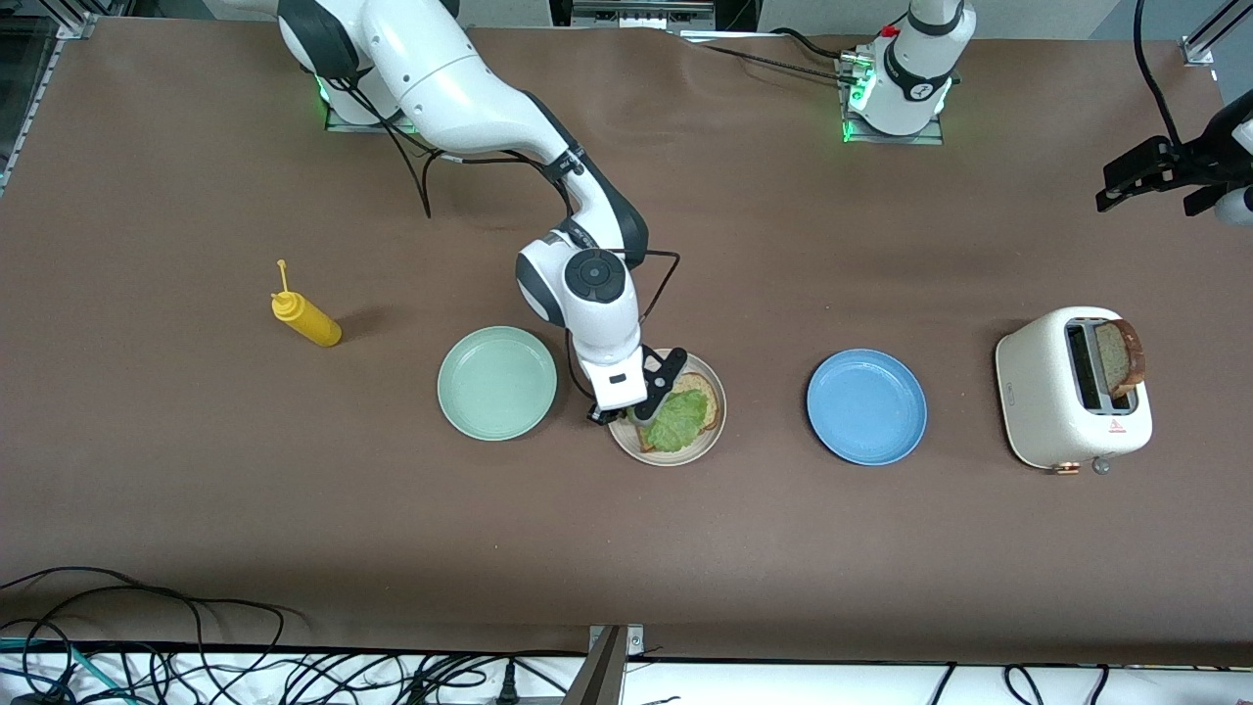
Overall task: Make sandwich on beige plate with both arms
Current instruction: 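Lower the lettuce onto the bread and open the right gripper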
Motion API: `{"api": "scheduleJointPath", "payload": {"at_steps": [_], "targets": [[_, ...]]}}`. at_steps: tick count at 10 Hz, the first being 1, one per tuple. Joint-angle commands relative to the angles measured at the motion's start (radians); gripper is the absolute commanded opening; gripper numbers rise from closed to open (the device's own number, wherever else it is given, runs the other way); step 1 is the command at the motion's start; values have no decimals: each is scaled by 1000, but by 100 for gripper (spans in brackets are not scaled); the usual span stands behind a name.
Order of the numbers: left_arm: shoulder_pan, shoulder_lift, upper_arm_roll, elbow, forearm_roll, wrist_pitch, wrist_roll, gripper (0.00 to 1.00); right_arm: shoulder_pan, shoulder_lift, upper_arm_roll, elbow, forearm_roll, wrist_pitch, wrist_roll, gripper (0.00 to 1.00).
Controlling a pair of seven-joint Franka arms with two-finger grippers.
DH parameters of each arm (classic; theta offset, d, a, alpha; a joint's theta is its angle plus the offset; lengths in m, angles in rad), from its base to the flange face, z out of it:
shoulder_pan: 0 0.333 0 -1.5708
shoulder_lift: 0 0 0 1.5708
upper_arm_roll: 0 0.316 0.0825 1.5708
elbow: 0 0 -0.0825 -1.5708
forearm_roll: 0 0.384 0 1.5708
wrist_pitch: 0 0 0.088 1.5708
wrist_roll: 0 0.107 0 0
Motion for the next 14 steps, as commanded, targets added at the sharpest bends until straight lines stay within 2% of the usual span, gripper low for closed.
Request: {"api": "scheduleJointPath", "payload": {"at_steps": [1,4,5,7,8,12,14], "targets": [[8,10,-8,29,13,-22,-5,100,22,-9,-11,-33,-23,32,-9,0],[8,10,-8,29,13,-22,-5,100,22,-1,-11,-32,-31,35,-3,0],[8,10,-8,29,13,-22,-5,100,24,-1,-12,-30,-32,35,-3,18],[8,10,-8,29,13,-22,-5,100,24,-1,-12,-27,-37,36,-3,91],[8,10,-8,29,13,-22,-5,100,24,-1,-12,-27,-37,36,-3,100],[10,10,-8,29,13,-22,-5,100,16,-18,-15,-24,-31,24,-8,100],[11,10,-8,29,13,-22,-4,100,12,-47,-17,-24,-20,-40,-3,100]]}}
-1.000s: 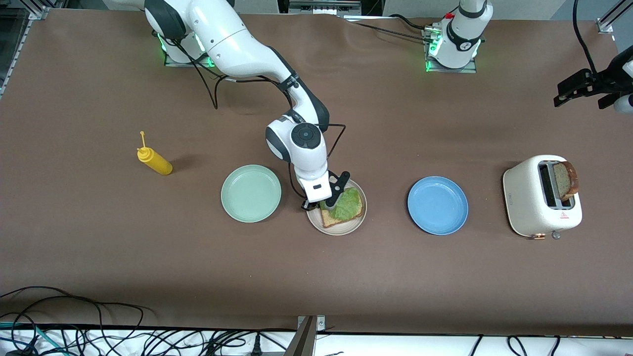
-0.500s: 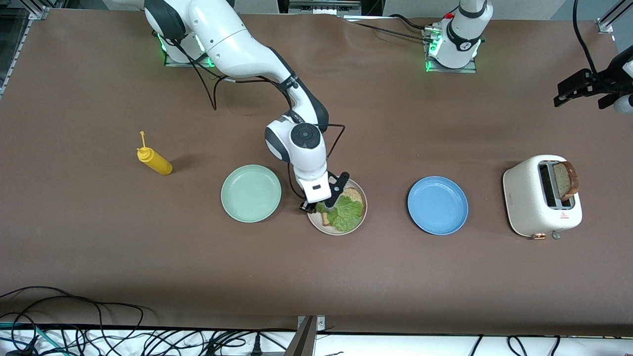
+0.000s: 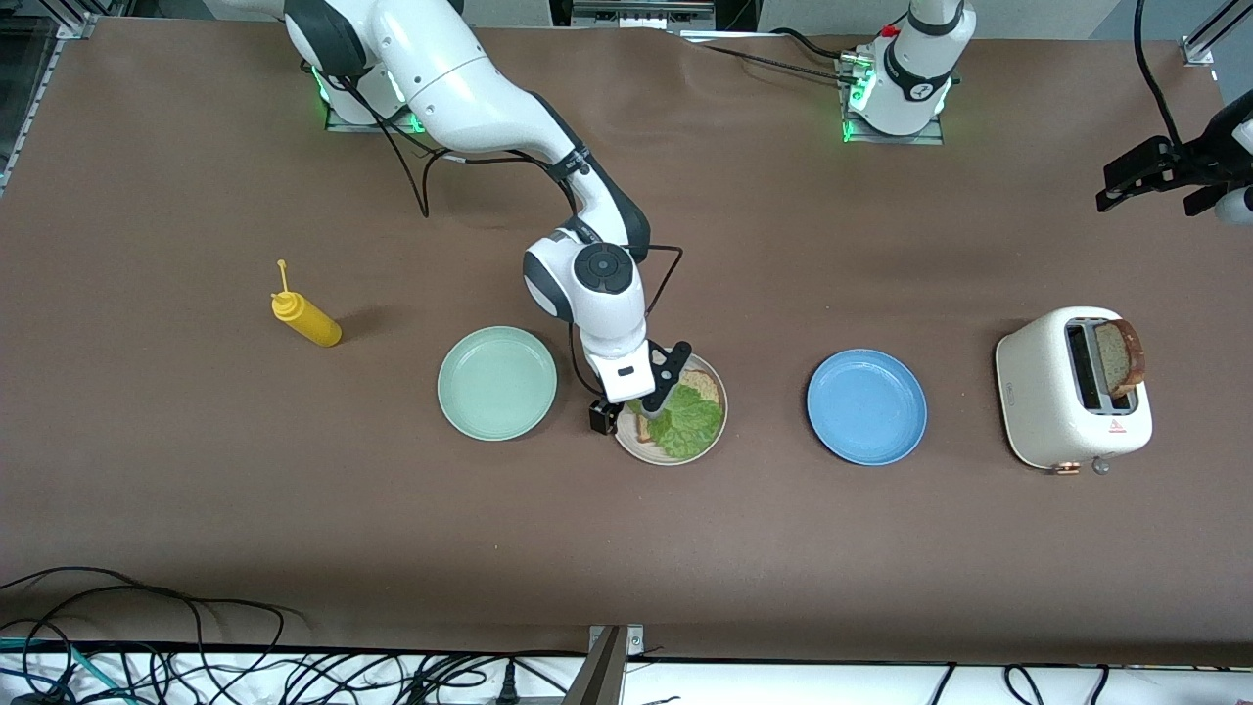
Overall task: Make sandwich on beige plate with both arms
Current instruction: 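Lower the lettuce onto the bread and open the right gripper, then move the right gripper toward the yellow mustard bottle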
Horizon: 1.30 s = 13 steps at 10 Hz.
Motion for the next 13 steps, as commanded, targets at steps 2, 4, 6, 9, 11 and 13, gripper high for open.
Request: {"api": "scheduleJointPath", "payload": {"at_steps": [2,4,6,9,11,13], "targets": [[11,10,-6,29,13,-22,-3,100,-17,-116,-3,-15,41,-183,-5,100],[11,12,-6,29,13,-22,-3,100,-39,-212,-23,-15,42,-404,4,100],[13,12,-6,27,13,-22,-3,100,-83,-307,-64,-12,44,-613,5,100],[11,10,-6,27,13,-22,-3,100,-187,-444,-140,-11,55,-842,8,100],[13,12,-6,27,13,-22,-3,100,-188,-489,-290,-11,56,-945,11,100],[13,12,-6,27,13,-22,-3,100,-189,-521,-404,-12,58,-986,11,100]]}}
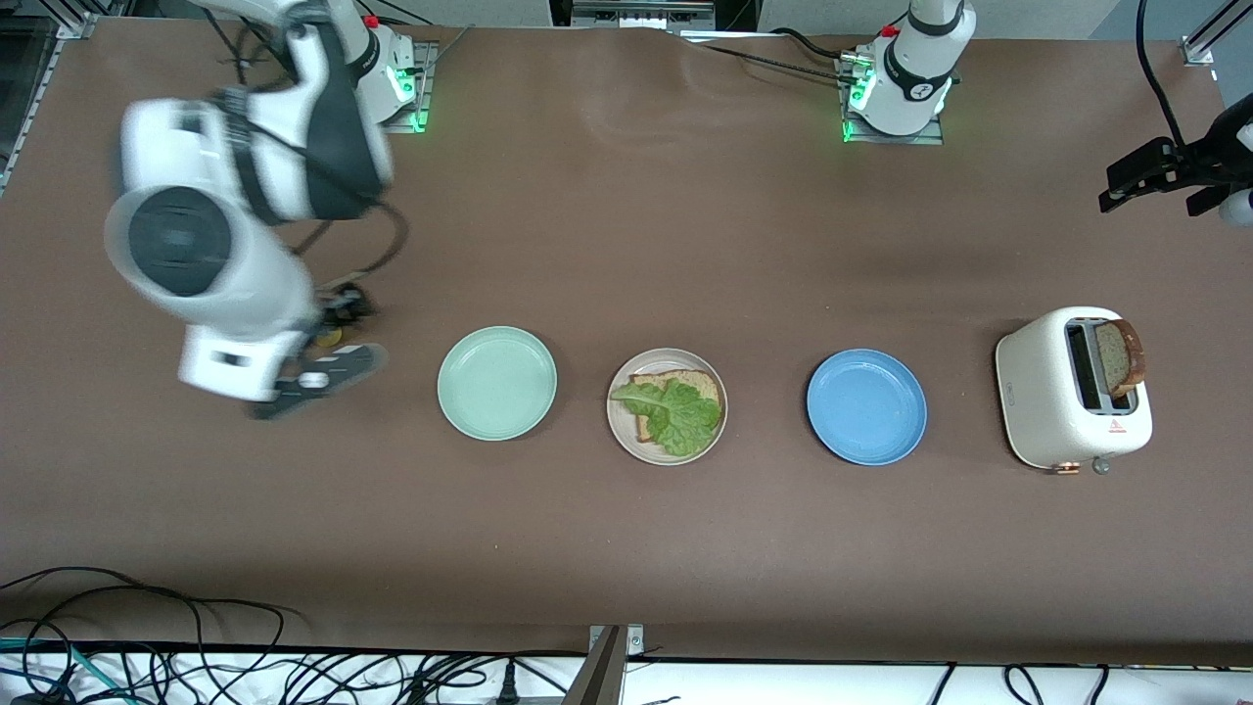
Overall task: Make sandwich on beige plate with both arms
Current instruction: 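Move the right gripper toward the yellow mustard bottle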
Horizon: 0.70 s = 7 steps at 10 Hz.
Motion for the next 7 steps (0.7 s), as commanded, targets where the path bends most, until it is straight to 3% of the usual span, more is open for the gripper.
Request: {"api": "scheduleJointPath", "payload": {"at_steps": [1,4,7], "targets": [[15,9,-6,26,13,-21,-3,100,15,-39,-97,-31,27,-26,9,100],[18,9,-6,26,13,-21,-3,100,11,-39,-229,-33,128,-29,3,100],[18,9,-6,27,13,-21,-3,100,-31,-37,-237,-46,135,-37,-12,100]]}}
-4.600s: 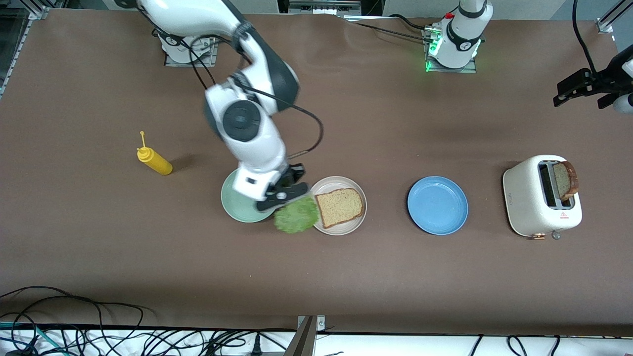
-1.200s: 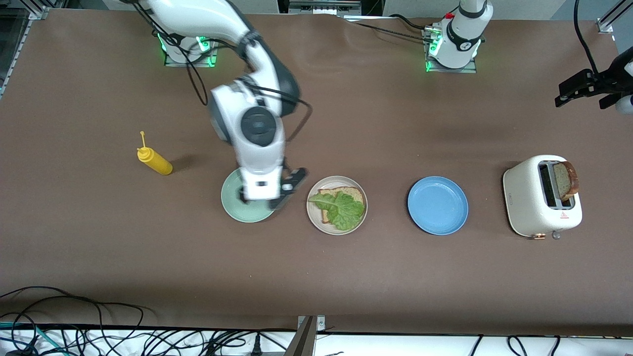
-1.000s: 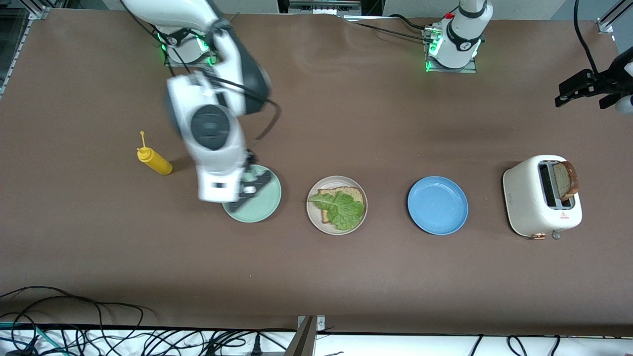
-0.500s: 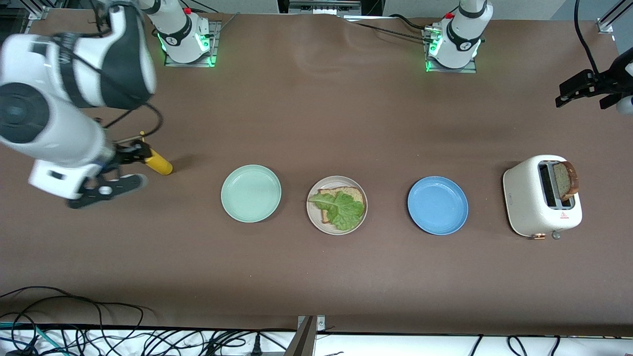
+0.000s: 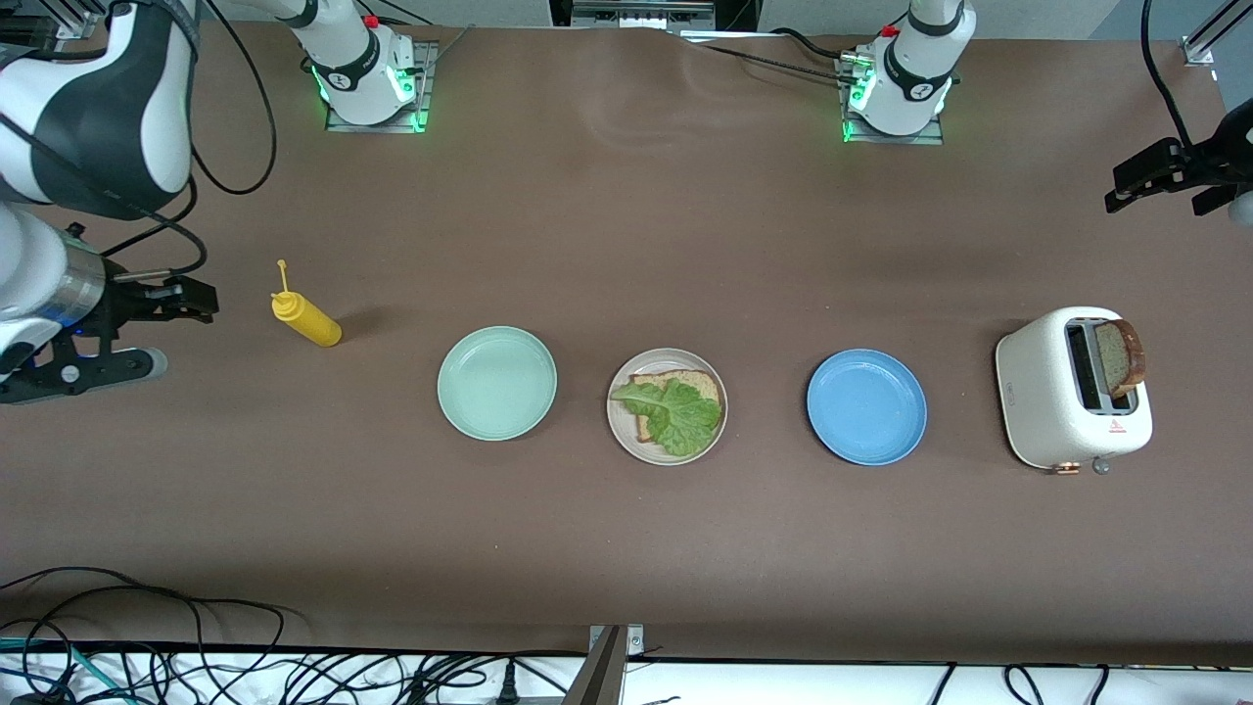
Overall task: Make sandwich on beige plate with both arms
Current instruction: 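Move the right gripper toward the yellow mustard bottle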
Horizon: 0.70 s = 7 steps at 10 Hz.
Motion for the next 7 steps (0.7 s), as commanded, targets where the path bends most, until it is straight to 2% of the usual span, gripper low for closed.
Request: {"api": "scheduleJointPath", "payload": {"at_steps": [1,3,4,6,7], "targets": [[6,9,-6,25,13,-21,-3,100,-48,-9,0,-30,74,-4,-16,100],[8,9,-6,25,13,-21,-2,100,-135,-11,23,-76,183,19,-56,100],[8,9,-6,27,13,-21,-3,100,-190,-17,61,-111,192,52,-126,100],[8,9,-6,27,13,-21,-3,100,-287,-101,167,-276,198,170,-203,100],[8,9,-6,25,13,-21,-3,100,-330,-165,221,-412,212,272,-255,100]]}}
